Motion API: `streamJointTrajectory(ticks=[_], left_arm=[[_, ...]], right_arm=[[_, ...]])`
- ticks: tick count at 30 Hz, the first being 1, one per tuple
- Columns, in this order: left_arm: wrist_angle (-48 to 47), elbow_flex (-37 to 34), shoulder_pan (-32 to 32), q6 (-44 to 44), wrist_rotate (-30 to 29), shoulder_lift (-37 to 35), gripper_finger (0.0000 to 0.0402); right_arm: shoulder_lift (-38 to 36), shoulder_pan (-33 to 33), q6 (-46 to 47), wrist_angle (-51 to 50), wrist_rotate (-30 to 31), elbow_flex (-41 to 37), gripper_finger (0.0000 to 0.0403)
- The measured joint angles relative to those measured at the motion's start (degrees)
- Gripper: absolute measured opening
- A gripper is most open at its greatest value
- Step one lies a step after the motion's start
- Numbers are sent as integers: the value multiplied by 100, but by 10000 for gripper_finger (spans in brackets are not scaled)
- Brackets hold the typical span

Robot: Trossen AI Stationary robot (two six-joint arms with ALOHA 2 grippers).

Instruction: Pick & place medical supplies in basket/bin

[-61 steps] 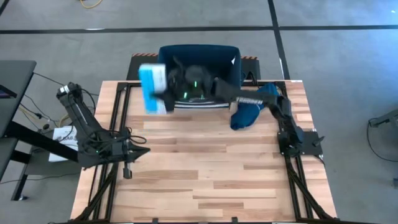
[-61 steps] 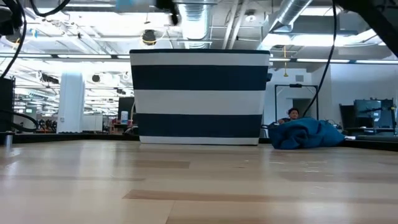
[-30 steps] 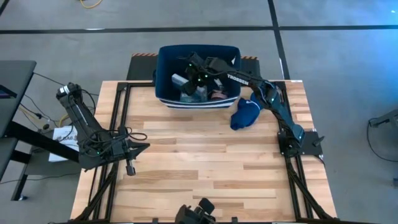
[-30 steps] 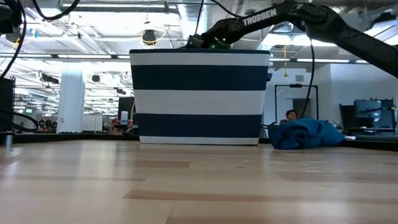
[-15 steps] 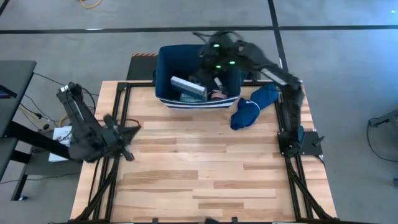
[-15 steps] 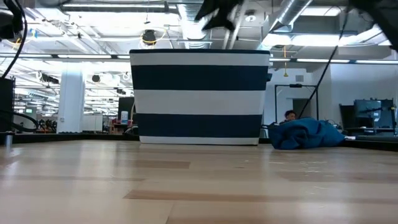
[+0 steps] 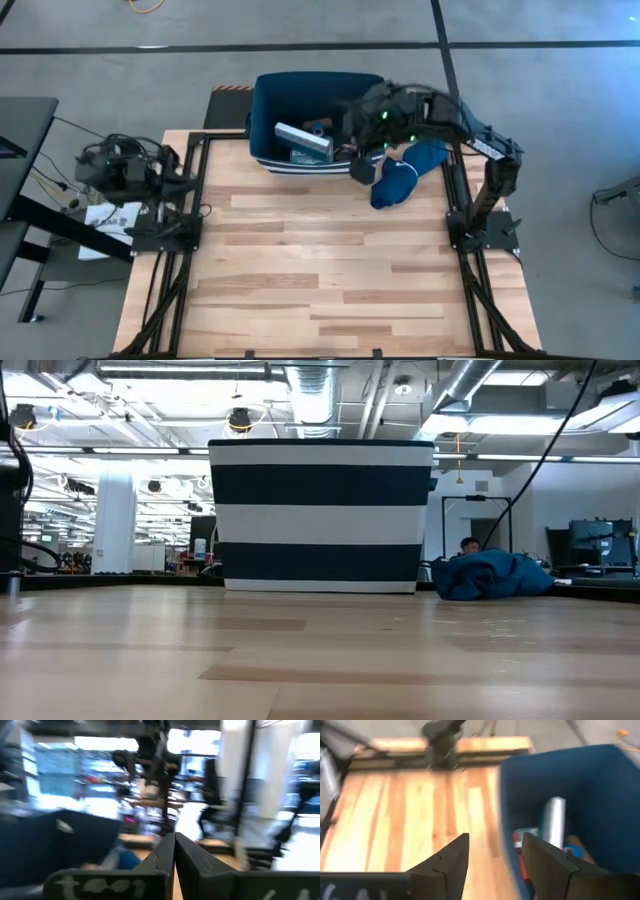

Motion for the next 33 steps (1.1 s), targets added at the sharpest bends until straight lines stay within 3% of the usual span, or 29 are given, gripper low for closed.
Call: streamJointTrajectory(ticks=[3, 8, 10, 14, 20, 24, 33], left_arm=[[-162, -536, -1, -496, 290, -364, 0], [324, -1312, 6, -342, 130, -606, 0], [401, -1523, 12, -231, -212, -584, 0], [468, -1605, 104, -211, -698, -699, 0], [699, -1607, 278, 297, -176, -986, 0], [645, -1607, 375, 356, -52, -1113, 0], [239, -1631, 370, 135, 235, -1119, 0]], right_arm=[[-2, 256, -129, -194, -21, -98, 174], [-210, 364, -111, -301, 17, -384, 173], [-444, 346, -36, -369, 31, -374, 173], [-926, 310, 89, -769, 376, -358, 171], [-1819, 680, 115, -802, 520, -768, 174], [-2535, 1181, 83, 110, 438, -2179, 175], [-4974, 1391, 504, 3532, 423, -6924, 173]])
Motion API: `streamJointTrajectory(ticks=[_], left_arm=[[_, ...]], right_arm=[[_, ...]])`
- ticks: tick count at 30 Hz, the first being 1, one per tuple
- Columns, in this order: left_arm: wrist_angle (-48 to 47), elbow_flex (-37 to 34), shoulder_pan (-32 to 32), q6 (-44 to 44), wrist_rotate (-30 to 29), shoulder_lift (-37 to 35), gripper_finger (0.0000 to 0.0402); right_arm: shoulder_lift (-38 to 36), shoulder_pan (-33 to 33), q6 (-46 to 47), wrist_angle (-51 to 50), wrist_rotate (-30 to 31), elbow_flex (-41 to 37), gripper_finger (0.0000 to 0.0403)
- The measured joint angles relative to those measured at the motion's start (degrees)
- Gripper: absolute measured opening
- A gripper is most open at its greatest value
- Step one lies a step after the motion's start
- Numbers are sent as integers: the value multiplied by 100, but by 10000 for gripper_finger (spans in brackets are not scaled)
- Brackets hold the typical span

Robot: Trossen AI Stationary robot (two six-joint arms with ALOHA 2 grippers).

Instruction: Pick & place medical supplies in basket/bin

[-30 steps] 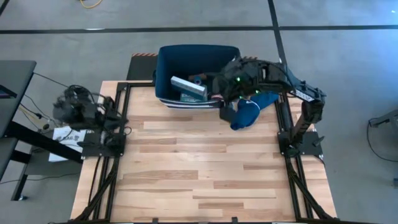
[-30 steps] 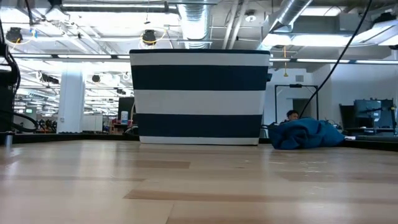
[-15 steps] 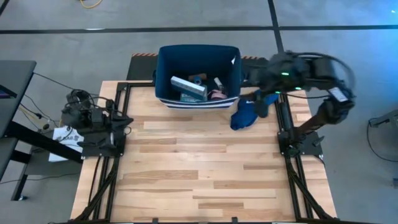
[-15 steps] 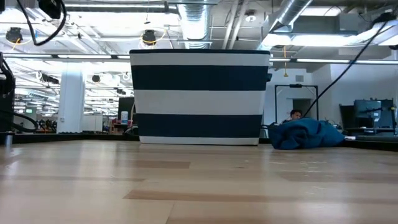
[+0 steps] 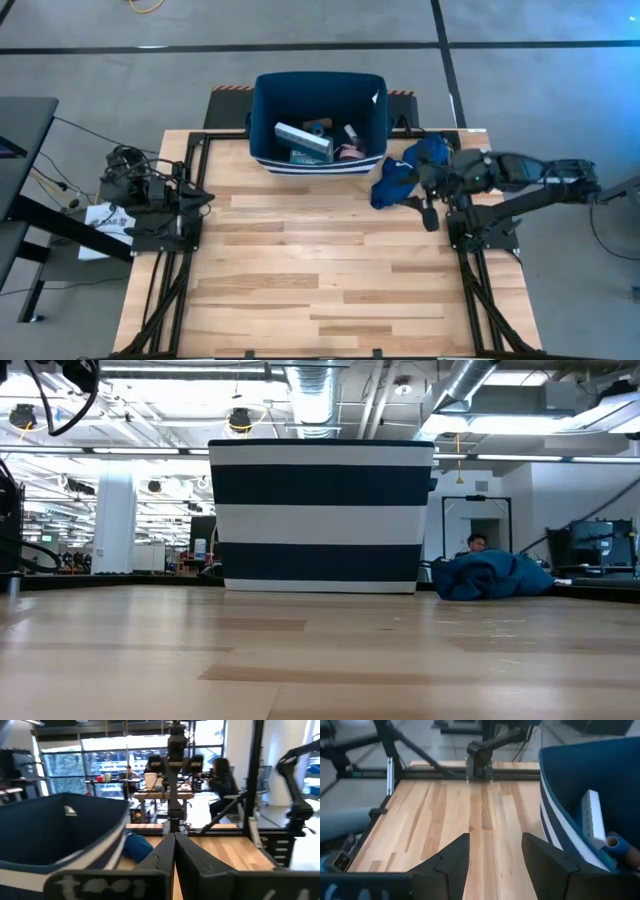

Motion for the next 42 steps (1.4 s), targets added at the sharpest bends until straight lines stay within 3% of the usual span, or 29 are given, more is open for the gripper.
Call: streamJointTrajectory(ticks=[5, 13, 22, 27, 33, 42], left_arm=[[33, -308, 0, -476, 178, 0, 0], [362, -540, 0, -837, 7, 0, 0], [486, -487, -2, -754, -29, -7, 0], [180, -487, -2, -934, -27, -7, 0], [28, -487, -2, -1204, -102, -7, 0], [335, -485, -2, -864, -336, -7, 0]], right_arm=[[-1101, -33, 266, 1348, -3, -1612, 176], [-2154, 48, 137, 2928, -147, -3325, 173], [-2465, 3, 318, 5135, -152, -5126, 175], [-2466, 3, 377, 6183, -150, -5737, 174], [-2490, 3, 341, 6078, -151, -5855, 176], [-3077, 118, 267, 5415, -196, -5857, 175]])
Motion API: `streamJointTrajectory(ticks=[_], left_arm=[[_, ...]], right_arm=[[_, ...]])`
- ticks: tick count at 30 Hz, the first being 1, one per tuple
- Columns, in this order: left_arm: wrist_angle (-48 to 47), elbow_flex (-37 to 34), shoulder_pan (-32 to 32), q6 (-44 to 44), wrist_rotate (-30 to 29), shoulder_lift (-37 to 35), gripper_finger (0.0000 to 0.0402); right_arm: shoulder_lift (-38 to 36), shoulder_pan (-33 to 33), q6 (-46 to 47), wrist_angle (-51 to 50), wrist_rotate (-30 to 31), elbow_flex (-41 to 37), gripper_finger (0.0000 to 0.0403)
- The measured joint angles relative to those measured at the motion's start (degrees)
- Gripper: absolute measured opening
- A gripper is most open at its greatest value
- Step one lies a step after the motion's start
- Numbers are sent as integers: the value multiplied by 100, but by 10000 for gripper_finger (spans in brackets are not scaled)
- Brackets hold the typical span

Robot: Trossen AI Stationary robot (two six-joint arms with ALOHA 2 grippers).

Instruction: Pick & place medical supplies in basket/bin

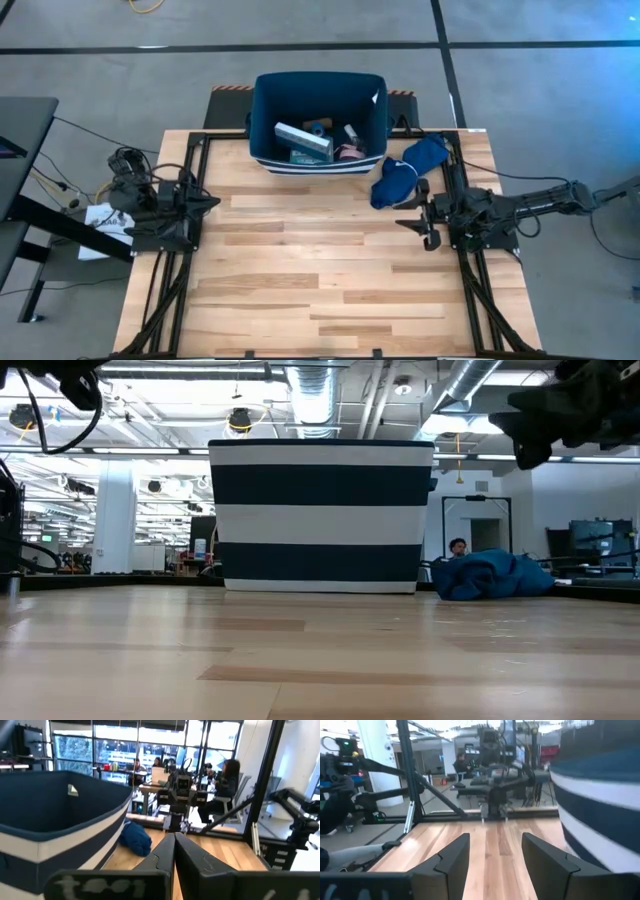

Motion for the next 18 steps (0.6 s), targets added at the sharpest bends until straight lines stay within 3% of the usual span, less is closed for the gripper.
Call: streamJointTrajectory(ticks=[13, 18], left_arm=[[274, 4, 0, 398, 0, 0, 0], [-4, 4, 0, 59, 53, 4, 0]], right_arm=[[-1567, 9, -147, -1152, 2, 0, 175], [-1883, 9, -332, -1193, 0, -125, 175]])
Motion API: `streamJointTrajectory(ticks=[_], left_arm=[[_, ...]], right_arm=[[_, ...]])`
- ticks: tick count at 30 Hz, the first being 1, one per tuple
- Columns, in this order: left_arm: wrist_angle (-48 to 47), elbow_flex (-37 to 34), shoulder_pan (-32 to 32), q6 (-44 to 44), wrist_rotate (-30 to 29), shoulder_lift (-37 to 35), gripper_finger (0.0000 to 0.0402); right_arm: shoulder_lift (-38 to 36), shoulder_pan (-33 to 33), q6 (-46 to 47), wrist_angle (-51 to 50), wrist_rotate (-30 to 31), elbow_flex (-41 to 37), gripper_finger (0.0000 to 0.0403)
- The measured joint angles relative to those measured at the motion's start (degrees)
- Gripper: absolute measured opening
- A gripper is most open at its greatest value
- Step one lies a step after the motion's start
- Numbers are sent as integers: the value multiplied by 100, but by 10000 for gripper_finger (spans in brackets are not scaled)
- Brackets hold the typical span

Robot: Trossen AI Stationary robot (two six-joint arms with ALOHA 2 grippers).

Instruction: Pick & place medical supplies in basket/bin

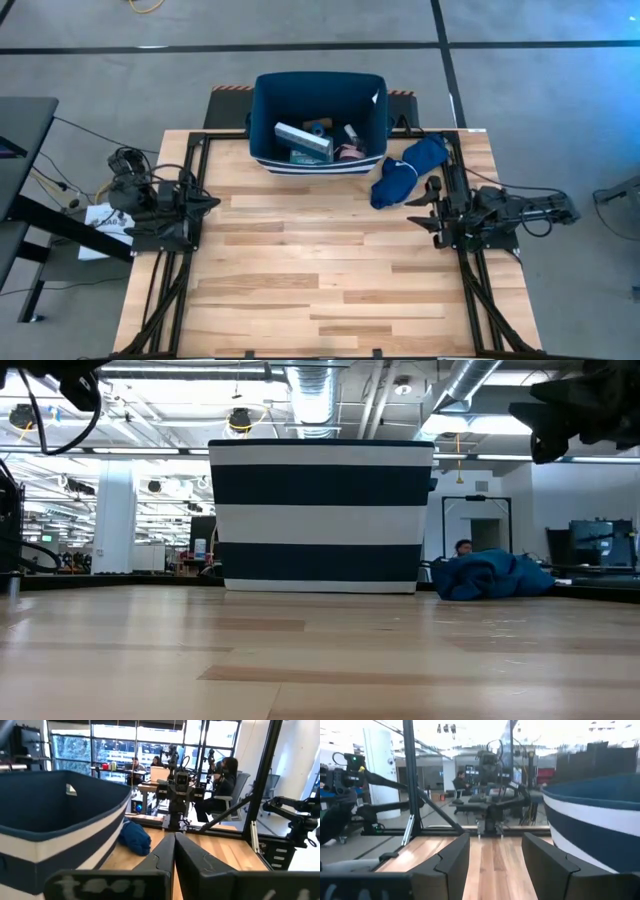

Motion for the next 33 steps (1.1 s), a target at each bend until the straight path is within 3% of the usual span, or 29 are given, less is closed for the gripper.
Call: streamJointTrajectory(ticks=[7, 13, 20, 25, 28, 33], left_arm=[[126, -291, 0, -336, 4, 0, 0], [891, -733, 0, -102, -101, 2, 0], [1005, -1134, 0, -199, -9, 2, 0], [1433, -1494, 76, -100, 214, 2, 0], [1782, -1686, 297, -144, 562, 2, 0], [2148, -1973, 875, 4, 1712, 2, 0]], right_arm=[[-93, -46, -67, 317, -82, -323, 174], [-113, -120, -150, 233, -70, -325, 175], [-113, -245, 878, 130, 493, -327, 174], [-113, -278, 993, 138, 516, -329, 177], [-113, -278, 993, 149, 516, -329, 177], [-113, -278, 995, 60, 514, -331, 178]])
